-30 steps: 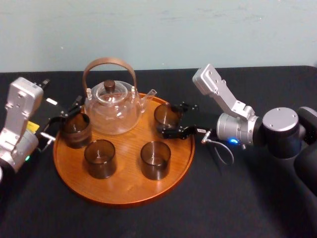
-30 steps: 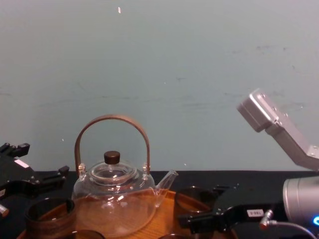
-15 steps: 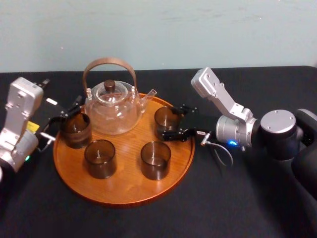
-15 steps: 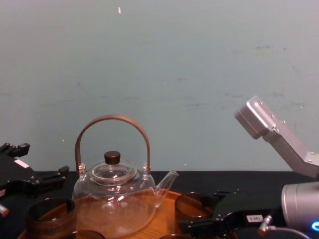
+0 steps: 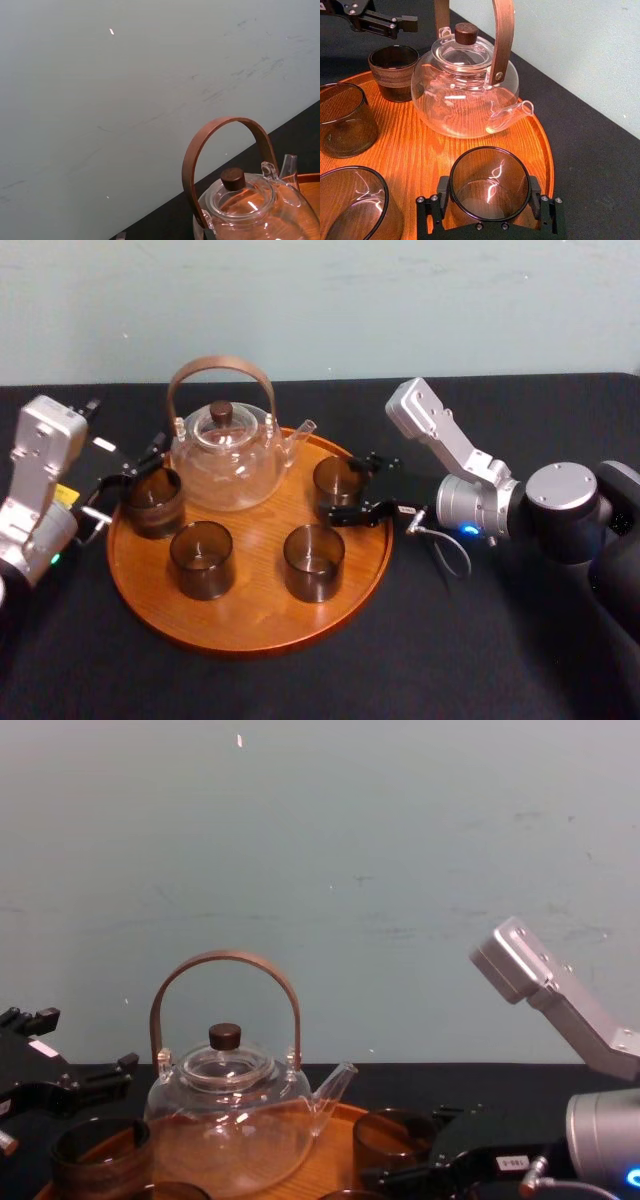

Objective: Pick up the glass from the table and place it on the tray.

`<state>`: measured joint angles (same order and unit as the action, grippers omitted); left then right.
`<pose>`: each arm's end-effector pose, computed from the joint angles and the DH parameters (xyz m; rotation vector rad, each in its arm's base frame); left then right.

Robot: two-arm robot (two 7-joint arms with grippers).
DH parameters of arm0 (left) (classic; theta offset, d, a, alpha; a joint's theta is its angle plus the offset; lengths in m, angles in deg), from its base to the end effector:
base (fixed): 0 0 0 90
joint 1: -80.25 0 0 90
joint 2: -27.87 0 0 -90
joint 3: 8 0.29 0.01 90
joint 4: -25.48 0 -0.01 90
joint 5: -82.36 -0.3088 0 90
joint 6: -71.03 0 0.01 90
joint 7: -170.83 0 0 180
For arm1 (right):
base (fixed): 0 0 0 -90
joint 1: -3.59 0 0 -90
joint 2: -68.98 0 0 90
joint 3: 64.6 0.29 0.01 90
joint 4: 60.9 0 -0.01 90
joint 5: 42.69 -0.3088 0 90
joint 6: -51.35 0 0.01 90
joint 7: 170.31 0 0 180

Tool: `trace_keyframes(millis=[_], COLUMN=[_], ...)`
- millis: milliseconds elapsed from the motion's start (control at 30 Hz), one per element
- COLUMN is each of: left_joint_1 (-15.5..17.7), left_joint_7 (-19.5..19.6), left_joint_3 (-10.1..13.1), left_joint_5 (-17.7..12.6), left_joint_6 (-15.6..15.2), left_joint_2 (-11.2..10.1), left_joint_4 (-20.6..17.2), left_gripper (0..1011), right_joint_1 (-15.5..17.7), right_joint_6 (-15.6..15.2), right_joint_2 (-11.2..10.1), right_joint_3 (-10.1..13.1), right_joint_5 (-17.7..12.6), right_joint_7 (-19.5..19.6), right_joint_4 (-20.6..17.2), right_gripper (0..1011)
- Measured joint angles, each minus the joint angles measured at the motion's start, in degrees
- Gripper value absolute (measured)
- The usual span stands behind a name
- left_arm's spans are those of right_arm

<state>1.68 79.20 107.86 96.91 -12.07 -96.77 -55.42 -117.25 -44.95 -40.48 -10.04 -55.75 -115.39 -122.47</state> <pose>0.3581 0.0827 -0.3023 0.3044 -0.2849 1.2482 0.4457 0.0056 -0.2939 -0.4426 0.0126 -0.6064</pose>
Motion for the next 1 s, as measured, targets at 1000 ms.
trace_keyframes(millis=[1000], left_joint_1=[0.0], left_joint_7=[0.0], left_joint_3=[0.0], left_joint_5=[0.0], left_joint_6=[0.0], left_joint_2=[0.0], left_joint_4=[0.0], left_gripper=[1001], right_joint_1=[2.5], right_joint_6=[0.1], right_joint_2=[-2.9], right_joint_3=[1.8], right_joint_5=[-1.7], right_joint_7=[-1.4], right_joint_4=[-4.6], right_gripper=[1003])
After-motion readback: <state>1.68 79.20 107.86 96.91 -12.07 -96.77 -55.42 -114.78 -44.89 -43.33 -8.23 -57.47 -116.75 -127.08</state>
